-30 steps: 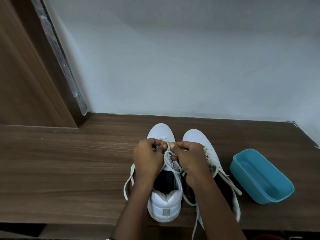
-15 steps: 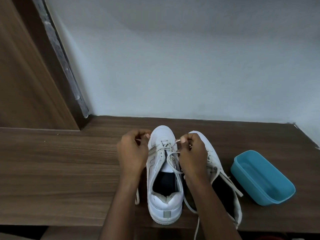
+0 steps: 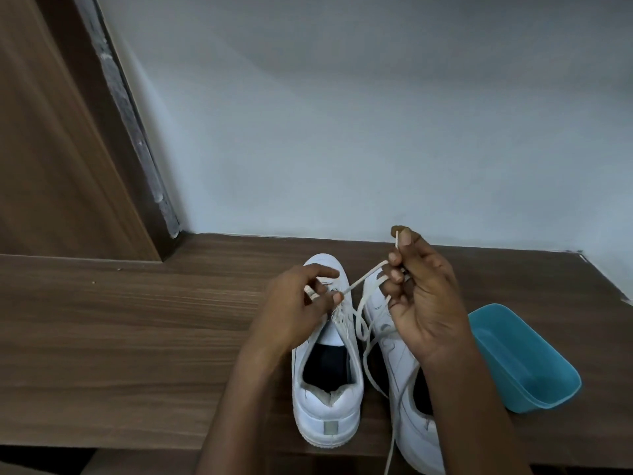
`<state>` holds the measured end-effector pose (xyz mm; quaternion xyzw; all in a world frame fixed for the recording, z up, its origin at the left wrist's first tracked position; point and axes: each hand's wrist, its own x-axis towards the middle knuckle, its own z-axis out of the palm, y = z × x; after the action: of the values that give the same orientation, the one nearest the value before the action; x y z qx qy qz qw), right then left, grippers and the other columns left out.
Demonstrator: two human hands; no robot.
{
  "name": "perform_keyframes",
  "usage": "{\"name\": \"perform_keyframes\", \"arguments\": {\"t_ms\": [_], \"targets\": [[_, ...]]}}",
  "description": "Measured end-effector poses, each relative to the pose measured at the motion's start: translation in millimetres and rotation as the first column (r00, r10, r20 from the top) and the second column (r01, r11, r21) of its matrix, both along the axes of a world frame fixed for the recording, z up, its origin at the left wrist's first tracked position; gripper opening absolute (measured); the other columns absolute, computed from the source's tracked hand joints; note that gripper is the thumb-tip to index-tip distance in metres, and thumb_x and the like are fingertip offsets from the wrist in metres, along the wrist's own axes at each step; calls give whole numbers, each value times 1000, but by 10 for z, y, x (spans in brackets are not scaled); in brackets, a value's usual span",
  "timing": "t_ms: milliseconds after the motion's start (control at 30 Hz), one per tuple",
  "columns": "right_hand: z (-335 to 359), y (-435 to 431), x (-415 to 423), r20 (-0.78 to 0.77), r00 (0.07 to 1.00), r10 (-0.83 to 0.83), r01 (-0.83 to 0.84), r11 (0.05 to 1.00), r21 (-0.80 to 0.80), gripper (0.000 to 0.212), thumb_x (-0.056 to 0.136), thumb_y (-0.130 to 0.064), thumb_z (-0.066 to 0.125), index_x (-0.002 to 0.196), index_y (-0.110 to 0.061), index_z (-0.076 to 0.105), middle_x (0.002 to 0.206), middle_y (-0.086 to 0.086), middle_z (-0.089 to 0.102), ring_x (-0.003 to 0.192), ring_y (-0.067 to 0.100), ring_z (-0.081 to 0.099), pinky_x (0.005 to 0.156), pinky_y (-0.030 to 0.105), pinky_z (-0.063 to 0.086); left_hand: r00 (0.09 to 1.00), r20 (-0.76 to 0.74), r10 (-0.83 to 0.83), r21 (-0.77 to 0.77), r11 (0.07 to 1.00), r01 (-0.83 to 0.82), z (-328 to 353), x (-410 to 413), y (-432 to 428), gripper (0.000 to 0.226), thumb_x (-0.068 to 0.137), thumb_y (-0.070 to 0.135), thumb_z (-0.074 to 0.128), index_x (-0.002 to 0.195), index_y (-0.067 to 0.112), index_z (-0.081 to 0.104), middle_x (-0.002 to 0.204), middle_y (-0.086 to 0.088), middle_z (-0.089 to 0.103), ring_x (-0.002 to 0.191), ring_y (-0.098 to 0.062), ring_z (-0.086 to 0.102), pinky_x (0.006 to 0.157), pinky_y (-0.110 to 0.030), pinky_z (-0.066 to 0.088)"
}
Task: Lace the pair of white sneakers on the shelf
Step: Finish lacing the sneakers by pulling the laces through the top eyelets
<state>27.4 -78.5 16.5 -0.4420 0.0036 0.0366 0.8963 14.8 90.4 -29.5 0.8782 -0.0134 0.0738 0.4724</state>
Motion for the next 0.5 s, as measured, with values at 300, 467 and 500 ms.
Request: {"name": "perform_keyframes", "arguments": {"t_ms": [300,467,500], "targets": [[-110,-89,43,-54,992,115,-126,951,-282,5,93,-11,63,95,-16,65,61,-1,49,46,5,36,39,14,25,955,285,85,148,980,-132,-64,59,-195,13,91,25,66,82,24,75,76,8,71,71,-12,63,62,-25,40],[-265,-86,57,-150,973,176,-231,679,-697,21,95,-9,58,104,-21,73,57,1,56,44,7,40,41,19,31,970,216,109,-257,965,-52,212,-28,-282,13,91,10,69,89,19,78,76,10,76,69,-4,71,69,-24,58],[-281,-64,46,-157,962,225,-268,654,-707,20,96,-10,58,100,-21,74,57,2,56,44,7,40,41,19,30,974,216,68,-256,967,-10,252,-53,-311,14,91,8,70,90,19,78,78,10,76,72,-4,72,70,-23,58]]}}
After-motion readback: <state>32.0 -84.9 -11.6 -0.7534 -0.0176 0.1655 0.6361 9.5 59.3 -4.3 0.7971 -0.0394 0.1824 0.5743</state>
